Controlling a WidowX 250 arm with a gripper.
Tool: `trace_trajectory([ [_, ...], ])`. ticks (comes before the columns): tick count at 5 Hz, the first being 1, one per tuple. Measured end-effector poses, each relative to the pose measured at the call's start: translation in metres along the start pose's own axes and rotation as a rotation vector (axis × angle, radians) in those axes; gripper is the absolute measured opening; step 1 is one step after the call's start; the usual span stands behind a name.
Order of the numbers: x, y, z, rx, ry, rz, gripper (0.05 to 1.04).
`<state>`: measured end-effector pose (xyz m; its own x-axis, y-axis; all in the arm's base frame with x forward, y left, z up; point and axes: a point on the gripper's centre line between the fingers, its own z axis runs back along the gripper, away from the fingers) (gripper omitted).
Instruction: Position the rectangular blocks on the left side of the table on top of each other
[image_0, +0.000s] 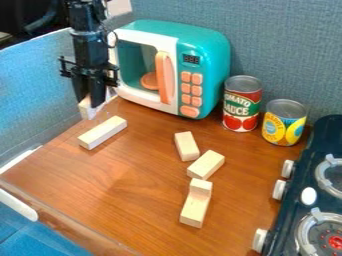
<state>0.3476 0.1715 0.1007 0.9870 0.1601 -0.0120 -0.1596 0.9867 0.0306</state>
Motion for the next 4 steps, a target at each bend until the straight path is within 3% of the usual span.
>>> trace_trajectory([
  [2,0.012,0.016,-0.043,-0.006,0.140,0.003,0.274],
  [3,0.015,0.024,-0.059,-0.024,0.188,0.016,0.275],
  [4,0.018,0.026,-0.062,-0.033,0.199,0.020,0.275],
])
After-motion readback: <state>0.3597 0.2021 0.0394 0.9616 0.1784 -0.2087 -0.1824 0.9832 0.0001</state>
